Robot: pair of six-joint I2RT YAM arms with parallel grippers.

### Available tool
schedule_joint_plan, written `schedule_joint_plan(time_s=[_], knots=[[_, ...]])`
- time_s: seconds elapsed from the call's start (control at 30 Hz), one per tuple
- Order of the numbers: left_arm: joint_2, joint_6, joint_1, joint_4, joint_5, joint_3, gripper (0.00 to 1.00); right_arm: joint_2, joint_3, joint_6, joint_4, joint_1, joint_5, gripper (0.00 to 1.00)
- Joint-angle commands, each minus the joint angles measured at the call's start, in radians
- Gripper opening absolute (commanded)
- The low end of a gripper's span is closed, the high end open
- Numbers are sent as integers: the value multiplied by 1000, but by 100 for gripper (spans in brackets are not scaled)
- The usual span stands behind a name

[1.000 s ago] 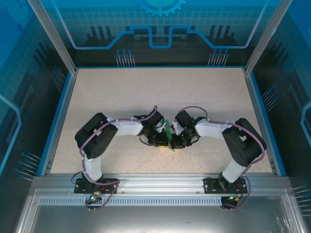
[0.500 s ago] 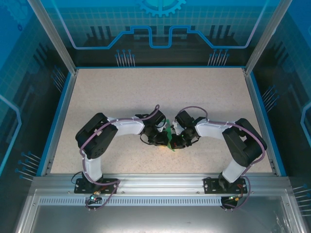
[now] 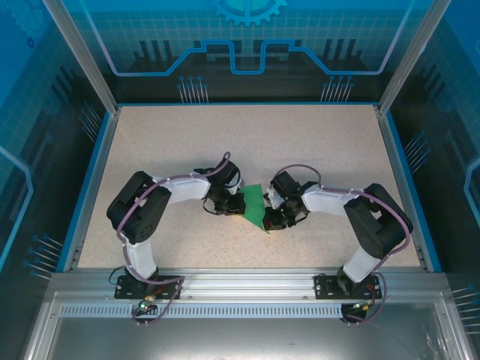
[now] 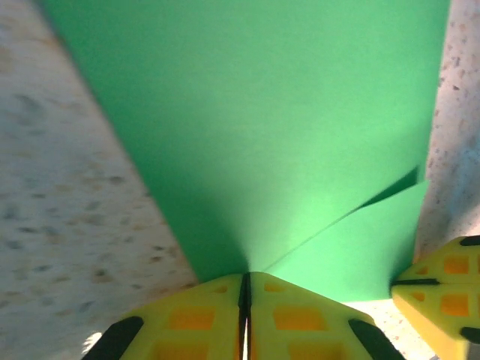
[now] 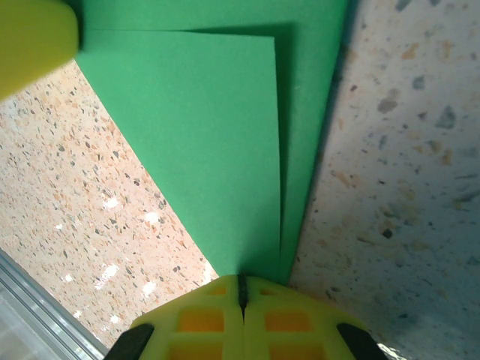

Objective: Fold a paper plane with a square sheet of paper (fold left side to right side)
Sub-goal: Third fold the triangle at the center of the table, then fourth fold the wing at the center of the table.

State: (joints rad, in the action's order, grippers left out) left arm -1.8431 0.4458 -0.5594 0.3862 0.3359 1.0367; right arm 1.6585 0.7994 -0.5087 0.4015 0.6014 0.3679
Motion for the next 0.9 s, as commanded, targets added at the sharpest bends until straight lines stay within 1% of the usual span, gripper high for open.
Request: schedule_joint_plan(time_s=[0.0,0.17,0.3,0.37,0.47,0.6,0.73,0.87], knots=[[9,-52,68,105,-170,-41,11,21,-52,4,124,-3,-130,0],[68,-53,90,110,-144,-47,13,2,-55,4,66,-3,-93,0],[152,-9,93,100,-87,-61,24,-39,-50,3,-4,-3,-59,0],[201,41,93,68,-34,-86,30,-70,-49,4,-28,-3,-65,7],[263,147,92,-37,71,-150,40,-126,-49,21,-49,-3,-87,18],[299,284,82,-160,146,-221,49,-208,-61,57,-53,-4,-136,31],[287,347,66,-209,166,-237,53,-291,-86,85,-48,-5,-187,43],[239,386,49,-288,196,-236,54,-370,-114,113,-56,-3,-205,48]])
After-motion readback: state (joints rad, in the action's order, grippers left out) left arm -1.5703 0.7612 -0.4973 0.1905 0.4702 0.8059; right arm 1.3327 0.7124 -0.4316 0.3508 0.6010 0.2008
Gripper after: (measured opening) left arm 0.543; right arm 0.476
